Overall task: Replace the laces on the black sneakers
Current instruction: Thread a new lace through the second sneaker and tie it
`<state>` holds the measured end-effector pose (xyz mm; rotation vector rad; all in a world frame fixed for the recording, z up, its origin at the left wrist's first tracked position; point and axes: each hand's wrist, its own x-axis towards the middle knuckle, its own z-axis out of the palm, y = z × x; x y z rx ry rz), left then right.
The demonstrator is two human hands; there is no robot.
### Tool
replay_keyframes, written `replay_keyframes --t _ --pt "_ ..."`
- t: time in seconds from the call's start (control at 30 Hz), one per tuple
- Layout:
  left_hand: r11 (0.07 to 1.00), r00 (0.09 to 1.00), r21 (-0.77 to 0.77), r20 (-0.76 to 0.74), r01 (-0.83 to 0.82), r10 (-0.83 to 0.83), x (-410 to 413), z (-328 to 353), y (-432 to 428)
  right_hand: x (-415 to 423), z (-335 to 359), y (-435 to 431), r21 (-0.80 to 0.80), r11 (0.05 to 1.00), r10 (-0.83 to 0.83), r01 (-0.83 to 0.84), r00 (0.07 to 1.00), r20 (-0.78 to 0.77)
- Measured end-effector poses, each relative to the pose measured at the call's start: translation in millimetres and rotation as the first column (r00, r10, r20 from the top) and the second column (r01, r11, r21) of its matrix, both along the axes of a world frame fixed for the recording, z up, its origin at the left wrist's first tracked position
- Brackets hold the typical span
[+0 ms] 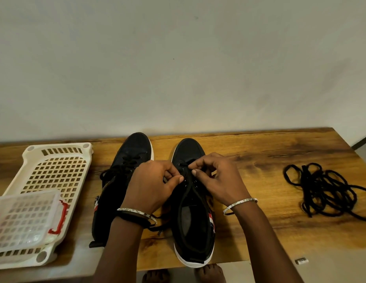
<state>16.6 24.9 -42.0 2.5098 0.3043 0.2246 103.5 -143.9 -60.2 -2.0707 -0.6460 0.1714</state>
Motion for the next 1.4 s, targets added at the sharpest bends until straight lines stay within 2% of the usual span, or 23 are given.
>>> replay_keyframes --t 0.23,0.37,0.53,0.67,0.87,1.0,1.17,1.3,1.4 --pt "0.986 0.996 -0.149 -0.045 -0.077 0.071 1.8 -2.0 -5.5 1.1 2.8 -3.9 -0.003 0.999 0.033 -0.033 0.998 -0.047" --pt "0.979 0.994 -0.171 -0.042 -0.108 0.102 1.4 0.3 -6.3 2.0 3.1 -5.7 -0.034 0.998 0.048 -0.049 0.998 -0.045" --pt "0.974 0.993 -0.194 -0.033 -0.116 0.112 1.4 0.0 -6.9 2.0 5.3 -8.3 -0.131 0.991 0.036 -0.036 0.999 -0.001" --pt "0.978 0.993 -0.175 -0.061 -0.114 0.105 0.8 0.6 -6.7 6.4 7.2 -13.3 -0.255 0.964 -0.055 0.068 0.997 0.059" --pt "0.98 0.991 -0.164 -0.09 -0.11 0.096 0.5 1.1 -7.2 5.0 6.0 -14.6 -0.02 0.998 -0.052 0.053 0.998 0.02" --pt "0.98 0.99 -0.159 -0.097 -0.117 0.103 1.6 0.4 -7.6 3.4 3.6 -12.5 -0.081 0.996 0.04 -0.04 0.999 -0.009" --pt "0.979 0.987 -0.148 -0.095 -0.143 0.13 2.9 -0.2 -7.4 6.0 0.6 -13.8 -0.095 0.995 -0.013 0.015 1.0 0.017" --pt "0.973 0.986 -0.182 -0.119 -0.141 0.12 3.2 -1.4 -5.9 2.4 1.2 -9.9 -0.03 1.0 -0.007 0.007 1.0 0.005" --pt "0.959 0.987 -0.25 -0.117 -0.135 0.108 2.3 -0.7 -6.5 1.3 0.8 -5.1 -0.048 0.999 0.018 -0.017 1.0 0.023"
